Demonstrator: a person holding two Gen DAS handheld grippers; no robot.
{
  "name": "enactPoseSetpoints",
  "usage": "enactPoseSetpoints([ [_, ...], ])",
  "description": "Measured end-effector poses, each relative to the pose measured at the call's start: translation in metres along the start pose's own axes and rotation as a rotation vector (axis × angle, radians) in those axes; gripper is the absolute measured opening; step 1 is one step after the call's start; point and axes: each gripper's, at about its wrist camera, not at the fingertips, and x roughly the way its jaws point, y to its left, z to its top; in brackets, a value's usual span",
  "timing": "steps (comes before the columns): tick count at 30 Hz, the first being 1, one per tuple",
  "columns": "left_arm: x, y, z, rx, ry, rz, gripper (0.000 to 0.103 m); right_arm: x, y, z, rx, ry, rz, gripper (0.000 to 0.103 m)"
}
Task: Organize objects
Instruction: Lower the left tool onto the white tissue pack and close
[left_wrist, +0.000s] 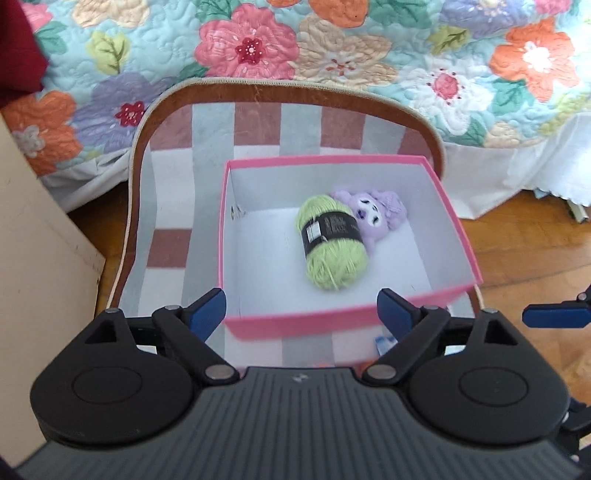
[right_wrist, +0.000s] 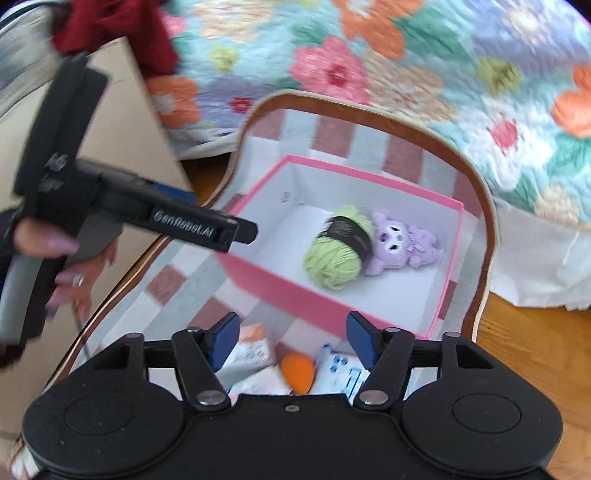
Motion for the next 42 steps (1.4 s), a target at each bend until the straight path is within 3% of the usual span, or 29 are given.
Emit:
enactPoseSetpoints([
  [5, -0.012, 0.010, -0.031, -0.020, 0.043, -0.050, 0.093, -0.018, 0.024, -0.019, -0.108, 0.002, 0.065, 0.077],
  [10, -0.002, 0.014, -0.072, -0.018, 0.088, -0.058, 0.093, -0.005, 0.041, -0.044, -0.182, 0.021, 0.140, 0.078],
  [14, 0.008, 0.025, -0.098, -0.135, 0.084, -0.193, 0.093, 0.023, 0.044, -0.061, -0.140, 0.071, 0.175, 0.078],
  [23, 0.041, 0.022, -0.129, -0.111, 0.093, -0.292, 0.089, 0.094, 0.051, -0.086, -0.076, 0.198, 0.161, 0.078],
  [26, 0.055, 0.021, -0.134, -0.108, 0.098, -0.312, 0.078, 0.115, 0.050, -0.087, -0.076, 0.227, 0.127, 0.078],
  [28, 0.066, 0.022, -0.136, -0.129, 0.119, -0.324, 0.062, 0.127, 0.049, -0.087, -0.088, 0.243, 0.099, 0.078],
  [30, 0.077, 0.023, -0.139, -0.158, 0.152, -0.343, 0.054, 0.137, 0.046, -0.086, -0.093, 0.260, 0.090, 0.078],
  [33, 0.090, 0.022, -0.145, -0.186, 0.181, -0.379, 0.047, 0.151, 0.037, -0.086, -0.048, 0.274, 0.102, 0.078],
  [37, 0.105, 0.023, -0.149, -0.222, 0.213, -0.380, 0.035, 0.168, 0.017, -0.097, 0.106, 0.298, 0.129, 0.078],
  [42, 0.127, 0.023, -0.156, -0.295, 0.234, -0.390, 0.032, 0.172, 0.015, -0.103, 0.128, 0.260, 0.138, 0.078],
])
